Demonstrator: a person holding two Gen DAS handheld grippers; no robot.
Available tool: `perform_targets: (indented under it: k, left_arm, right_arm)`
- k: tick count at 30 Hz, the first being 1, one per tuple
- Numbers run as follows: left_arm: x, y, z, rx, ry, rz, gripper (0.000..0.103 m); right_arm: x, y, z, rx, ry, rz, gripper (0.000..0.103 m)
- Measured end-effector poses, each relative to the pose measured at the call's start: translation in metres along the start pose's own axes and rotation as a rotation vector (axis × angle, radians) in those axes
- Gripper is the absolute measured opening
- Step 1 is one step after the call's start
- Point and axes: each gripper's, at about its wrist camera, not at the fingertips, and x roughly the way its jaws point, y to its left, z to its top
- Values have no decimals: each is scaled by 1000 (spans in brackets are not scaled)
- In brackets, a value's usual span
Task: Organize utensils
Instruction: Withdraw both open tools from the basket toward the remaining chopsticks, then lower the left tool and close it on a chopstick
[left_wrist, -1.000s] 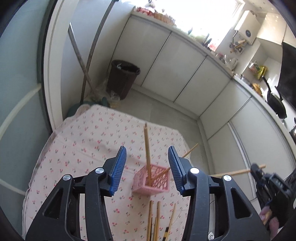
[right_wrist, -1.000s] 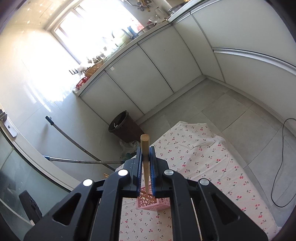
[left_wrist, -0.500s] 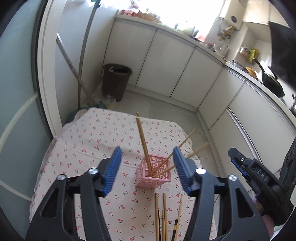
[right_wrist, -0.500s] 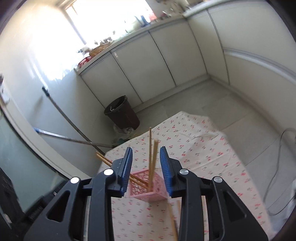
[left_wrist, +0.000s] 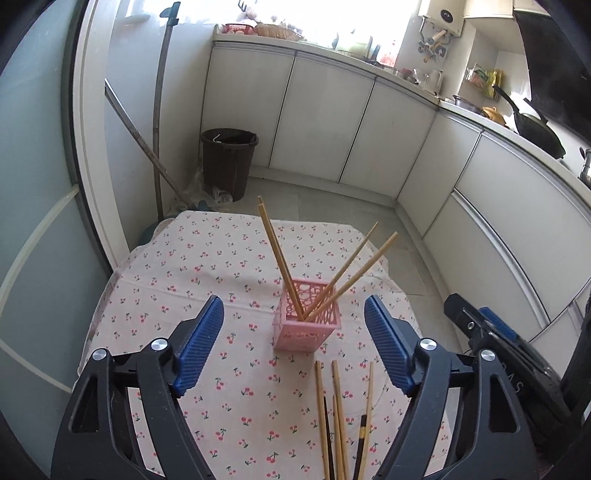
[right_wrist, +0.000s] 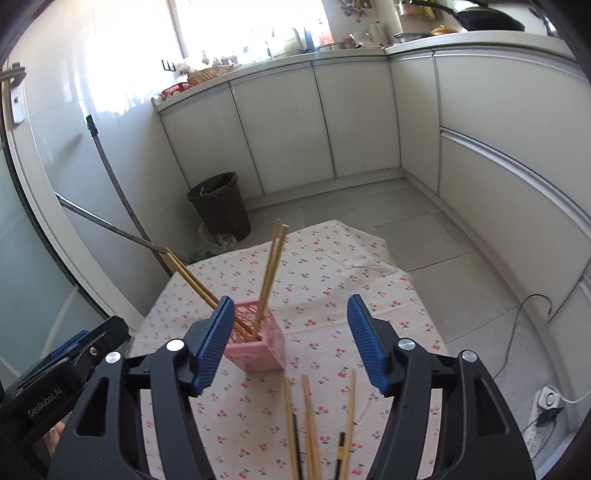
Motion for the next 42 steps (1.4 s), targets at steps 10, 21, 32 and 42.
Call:
perform_targets:
  k: [10,21,32,42]
  left_arm:
    - [1,-1,-14,14,13,12,88]
    - [10,-8,-25,60,43,28,95]
    - [49,-10,-42,64,211,33,96]
    - [118,8,-76,-138,542,14,96]
  right_arm:
    - [-6,-8,-15,-52,11,-91,80]
    - [-6,-25,-23,-66,30,-161,95]
    - [11,-54,-38,-34,170,-183,96]
    - [47,-112,-63,215,434,-98,96]
